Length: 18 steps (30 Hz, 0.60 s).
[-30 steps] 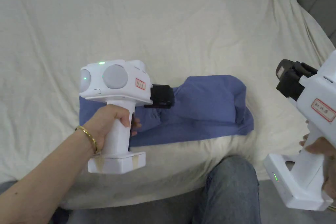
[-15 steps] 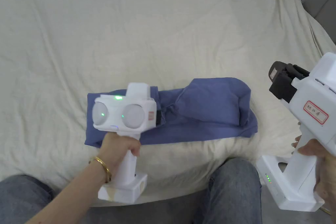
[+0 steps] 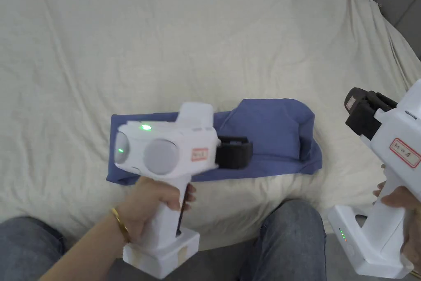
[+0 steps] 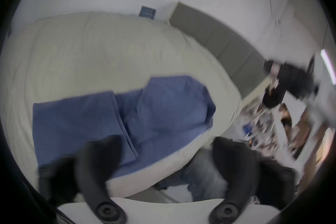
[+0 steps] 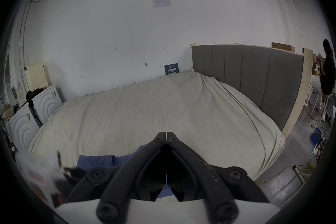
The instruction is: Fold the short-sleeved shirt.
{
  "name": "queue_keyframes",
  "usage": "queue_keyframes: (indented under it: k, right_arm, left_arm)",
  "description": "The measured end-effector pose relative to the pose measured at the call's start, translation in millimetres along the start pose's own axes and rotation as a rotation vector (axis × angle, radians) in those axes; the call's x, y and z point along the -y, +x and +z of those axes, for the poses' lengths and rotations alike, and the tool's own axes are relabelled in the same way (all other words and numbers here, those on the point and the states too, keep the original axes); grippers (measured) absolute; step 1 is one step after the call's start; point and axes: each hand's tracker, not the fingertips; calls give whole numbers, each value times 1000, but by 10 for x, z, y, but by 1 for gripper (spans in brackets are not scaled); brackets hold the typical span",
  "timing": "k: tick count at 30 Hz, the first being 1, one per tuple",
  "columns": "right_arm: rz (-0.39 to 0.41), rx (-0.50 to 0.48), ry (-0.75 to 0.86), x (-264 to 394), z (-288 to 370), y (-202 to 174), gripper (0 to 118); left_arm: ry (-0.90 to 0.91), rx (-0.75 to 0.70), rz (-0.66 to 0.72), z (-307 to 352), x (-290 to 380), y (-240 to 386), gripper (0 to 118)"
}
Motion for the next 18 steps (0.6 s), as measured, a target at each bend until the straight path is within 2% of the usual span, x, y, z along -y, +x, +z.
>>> queue_keyframes:
  k: [3,8,14,18]
  right_arm:
    - [2,-5,4,-19,-22,-36,1]
    - [-1,-18,-9,-16,-80,-146,1]
    - [16,-25,-38,32,-205,-255,1]
    - [15,-29,-53,58,-267,-299,1]
  left_arm:
    - [101,48,132,329,-314,-373,118]
    - [183,-11,260,622,-489,-1135,118]
    - [53,38,468,670,-141,-2069,118]
    - [5,46,552,630,144,-2320,118]
